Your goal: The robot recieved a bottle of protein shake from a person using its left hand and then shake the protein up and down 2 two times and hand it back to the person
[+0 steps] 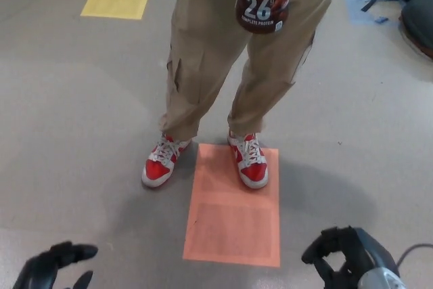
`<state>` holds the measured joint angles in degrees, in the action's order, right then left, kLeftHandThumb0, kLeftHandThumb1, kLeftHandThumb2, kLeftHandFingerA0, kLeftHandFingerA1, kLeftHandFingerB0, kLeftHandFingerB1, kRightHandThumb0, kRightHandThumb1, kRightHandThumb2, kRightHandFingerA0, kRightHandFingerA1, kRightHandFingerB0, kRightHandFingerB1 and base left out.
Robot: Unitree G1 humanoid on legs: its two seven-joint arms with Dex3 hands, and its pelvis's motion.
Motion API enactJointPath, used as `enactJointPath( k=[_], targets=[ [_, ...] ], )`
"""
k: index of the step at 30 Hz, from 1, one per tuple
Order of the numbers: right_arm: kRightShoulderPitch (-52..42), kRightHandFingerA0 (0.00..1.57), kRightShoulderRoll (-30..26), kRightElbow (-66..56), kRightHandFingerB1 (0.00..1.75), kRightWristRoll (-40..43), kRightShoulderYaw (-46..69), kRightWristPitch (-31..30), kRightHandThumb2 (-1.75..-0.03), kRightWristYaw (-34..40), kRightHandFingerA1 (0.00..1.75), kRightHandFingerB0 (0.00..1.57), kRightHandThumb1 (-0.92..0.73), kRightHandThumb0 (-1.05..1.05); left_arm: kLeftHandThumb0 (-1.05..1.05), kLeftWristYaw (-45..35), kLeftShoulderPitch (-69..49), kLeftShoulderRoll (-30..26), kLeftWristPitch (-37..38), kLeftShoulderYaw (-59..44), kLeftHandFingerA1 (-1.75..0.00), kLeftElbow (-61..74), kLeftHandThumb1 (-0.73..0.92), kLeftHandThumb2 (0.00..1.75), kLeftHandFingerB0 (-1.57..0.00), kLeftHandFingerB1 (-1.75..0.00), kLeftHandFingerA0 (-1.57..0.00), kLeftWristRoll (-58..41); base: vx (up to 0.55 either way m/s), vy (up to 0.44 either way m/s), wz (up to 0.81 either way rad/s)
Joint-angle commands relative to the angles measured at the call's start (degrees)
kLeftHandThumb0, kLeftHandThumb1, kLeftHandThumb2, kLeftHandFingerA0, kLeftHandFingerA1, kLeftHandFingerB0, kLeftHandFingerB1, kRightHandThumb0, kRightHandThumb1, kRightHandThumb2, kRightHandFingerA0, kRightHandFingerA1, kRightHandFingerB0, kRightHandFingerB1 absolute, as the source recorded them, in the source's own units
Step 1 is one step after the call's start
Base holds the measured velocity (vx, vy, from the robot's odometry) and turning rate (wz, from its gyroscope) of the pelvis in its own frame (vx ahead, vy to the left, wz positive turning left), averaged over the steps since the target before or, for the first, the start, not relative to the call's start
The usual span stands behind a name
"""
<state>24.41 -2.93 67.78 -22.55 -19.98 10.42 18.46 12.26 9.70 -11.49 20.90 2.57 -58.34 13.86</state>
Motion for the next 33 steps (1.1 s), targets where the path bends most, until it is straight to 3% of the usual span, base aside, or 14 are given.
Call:
enactJointPath(
  k=[1,6,11,18,19,21,22,23,24,26,27,28,31,33],
  targets=[
    [2.38,1.06,-0.62,5.2,0.83,-5.22,-2.82,9.0,-1.14,12.4,1.1,0.9,-0.52,-0.46,-0.22,6.69,2.04,-3.07,13.92,0.14,-0.46,-0.42,0.8,0.64,-0.67,-0.42,-0.84,2.38,0.0,0.0,0.0],
    [2.24,1.07,-0.56,6.36,0.82,-5.38,-3.37,9.56,-1.13,13.29,1.13,0.9,-0.52,-0.47,-0.19,0.36,3.0,-3.4,14.27,-1.04,-0.46,7.68,0.79,0.64,-0.66,-0.44,-0.8,-0.77,0.0,0.0,0.0],
    [2.38,1.06,-0.3,7.11,0.83,-5.57,-3.38,9.77,-1.14,13.85,1.09,0.9,-0.52,-0.47,-0.24,-7.76,3.19,-3.15,5.11,-1.9,-0.44,22.51,0.83,0.65,-0.57,-0.4,-0.7,-5.43,0.0,0.0,0.0],
    [2.17,1.08,-0.38,7.44,0.84,-5.91,-3.33,10.41,-1.16,14.39,1.14,0.9,-0.54,-0.49,-0.44,-20.76,5.17,-4.28,-19.56,-1.63,-0.36,46.89,0.74,0.63,-0.29,-0.31,-0.45,-15.2,0.0,0.0,0.0],
    [2.13,1.08,-0.38,7.48,0.83,-5.96,-3.36,10.42,-1.16,14.36,1.11,0.9,-0.54,-0.48,-0.55,-22.34,6.2,-4.55,-22.98,-1.74,-0.43,48.56,0.6,0.79,-0.2,-0.38,-0.33,-17.01,0.0,0.0,0.0],
    [1.95,1.05,-0.41,7.49,0.84,-6.23,-3.61,10.63,-1.15,14.58,1.1,0.9,-0.52,-0.49,-0.64,-24.87,8.76,-5.19,-30.07,-1.82,-0.42,51.41,0.52,0.78,-0.07,-0.34,-0.21,-19.85,0.0,0.0,0.0],
    [1.81,1.05,-0.46,7.51,0.84,-6.38,-3.74,10.85,-1.15,14.72,1.1,0.9,-0.52,-0.49,-0.64,-26.02,10.41,-5.6,-33.8,-1.75,-0.42,52.77,0.52,0.78,-0.07,-0.34,-0.21,-21.18,0.0,0.0,0.0],
    [1.71,1.04,-0.39,7.53,0.84,-6.26,-3.64,10.76,-1.15,14.59,1.08,0.9,-0.52,-0.49,-0.34,-27.36,12.34,-5.94,-37.09,-1.75,-0.48,53.41,0.38,0.94,0.0,-0.48,0.0,-22.97,0.0,0.0,0.0],
    [1.54,1.05,-0.32,7.53,0.84,-6.12,-3.52,10.75,-1.14,14.5,1.07,0.9,-0.52,-0.49,-0.76,-28.48,13.44,-6.19,-38.91,-1.78,-0.2,53.63,0.48,0.79,-0.11,-0.17,-0.1,-24.21,0.0,0.0,0.0],
    [1.05,1.04,-0.19,7.54,0.84,-6.16,-3.54,10.91,-1.13,14.94,1.06,0.91,-0.51,-0.49,-0.68,-30.38,15.1,-6.86,-42.99,-1.79,-0.19,54.49,0.47,0.8,-0.03,-0.2,-0.04,-26.11,0.0,0.0,0.0],
    [0.76,1.04,-0.13,7.53,0.85,-6.21,-3.63,10.94,-1.14,14.86,1.06,0.9,-0.52,-0.49,-0.67,-30.82,16.04,-7.0,-45.59,-1.99,-0.24,54.89,0.58,0.58,-0.02,-0.23,-0.01,-27.31,0.0,0.0,0.0],
    [0.71,1.03,-0.13,7.51,0.75,-6.15,-3.58,11.09,-1.07,14.82,1.07,0.94,-0.55,-0.48,-0.75,-31.01,17.34,-7.07,-47.23,-2.0,-0.22,54.7,0.49,0.83,-0.08,-0.14,-0.07,-27.55,0.0,0.0,0.0],
    [-0.12,1.03,-0.19,7.55,0.83,-5.9,-3.39,11.83,-1.13,14.68,1.05,0.9,-0.52,-0.49,-0.72,-31.75,20.67,-6.97,-50.95,-1.84,-0.38,53.54,0.46,0.84,-0.02,-0.16,-0.03,-27.49,0.0,0.0,0.0],
    [-0.3,1.01,-0.32,7.59,0.82,-6.15,-3.61,11.52,-1.14,14.63,1.03,0.89,-0.54,-0.52,-0.72,-32.27,24.32,-6.47,-55.15,-2.53,-0.31,51.53,0.45,0.84,-0.03,-0.14,-0.04,-28.98,0.0,0.0,0.0]
  ],
)
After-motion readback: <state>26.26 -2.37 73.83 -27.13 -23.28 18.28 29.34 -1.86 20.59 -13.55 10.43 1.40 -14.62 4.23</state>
